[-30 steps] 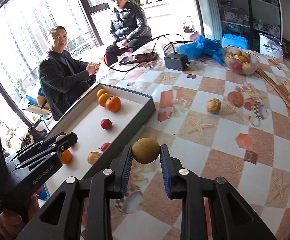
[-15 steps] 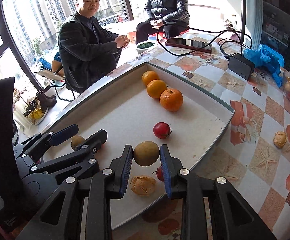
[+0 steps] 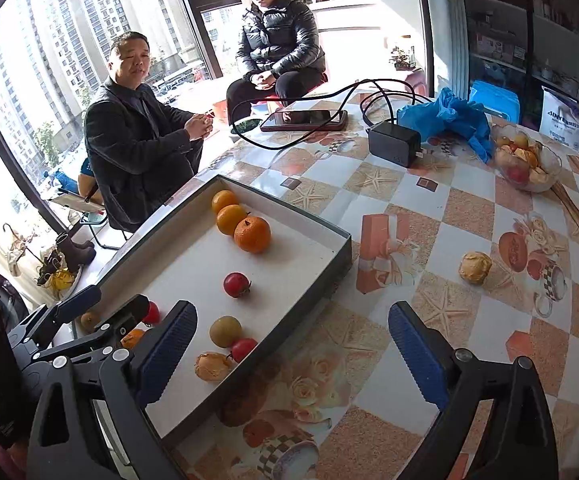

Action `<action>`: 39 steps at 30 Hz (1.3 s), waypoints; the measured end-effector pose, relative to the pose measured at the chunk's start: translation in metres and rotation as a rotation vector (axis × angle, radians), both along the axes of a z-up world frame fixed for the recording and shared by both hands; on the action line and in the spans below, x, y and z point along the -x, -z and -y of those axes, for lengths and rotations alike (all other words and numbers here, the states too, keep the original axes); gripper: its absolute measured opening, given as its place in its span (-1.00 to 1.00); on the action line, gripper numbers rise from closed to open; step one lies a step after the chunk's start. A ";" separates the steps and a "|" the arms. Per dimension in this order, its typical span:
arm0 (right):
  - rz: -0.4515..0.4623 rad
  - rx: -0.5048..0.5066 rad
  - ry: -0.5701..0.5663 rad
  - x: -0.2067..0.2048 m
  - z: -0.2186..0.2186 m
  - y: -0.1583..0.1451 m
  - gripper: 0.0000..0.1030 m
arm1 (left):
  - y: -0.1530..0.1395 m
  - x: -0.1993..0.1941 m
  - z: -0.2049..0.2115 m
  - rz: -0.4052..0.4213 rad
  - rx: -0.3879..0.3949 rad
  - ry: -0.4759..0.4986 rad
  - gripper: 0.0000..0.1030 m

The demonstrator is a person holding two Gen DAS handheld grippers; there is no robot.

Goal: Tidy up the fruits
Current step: 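Open both grippers to drop the brown fruits in the tray, then move the right gripper to the wrinkled brown fruit and close on it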

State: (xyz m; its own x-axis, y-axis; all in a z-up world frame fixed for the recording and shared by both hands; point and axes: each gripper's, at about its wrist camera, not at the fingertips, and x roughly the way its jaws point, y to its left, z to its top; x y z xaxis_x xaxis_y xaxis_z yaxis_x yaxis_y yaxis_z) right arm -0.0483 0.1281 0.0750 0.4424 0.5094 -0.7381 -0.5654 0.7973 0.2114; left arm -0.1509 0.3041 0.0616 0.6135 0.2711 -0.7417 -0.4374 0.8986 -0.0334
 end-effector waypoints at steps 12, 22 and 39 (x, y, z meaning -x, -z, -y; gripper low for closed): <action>-0.075 0.055 0.167 -0.033 0.075 0.026 0.89 | -0.012 -0.010 0.058 -0.009 -0.019 0.152 0.57; -0.087 0.184 0.254 -0.075 0.102 0.050 0.89 | -0.015 -0.019 0.086 -0.008 0.032 0.236 0.57; 0.029 0.153 0.190 -0.088 0.060 0.060 -0.56 | -0.001 -0.021 0.090 -0.040 0.002 0.252 0.57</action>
State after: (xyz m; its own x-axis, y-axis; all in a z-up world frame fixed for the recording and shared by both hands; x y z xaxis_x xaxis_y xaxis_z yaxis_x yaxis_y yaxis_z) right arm 0.0401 0.0684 0.0152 0.5415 0.2985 -0.7860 -0.4065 0.9112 0.0660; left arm -0.1300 0.2141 0.0630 0.6314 0.1114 -0.7674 -0.2003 0.9795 -0.0226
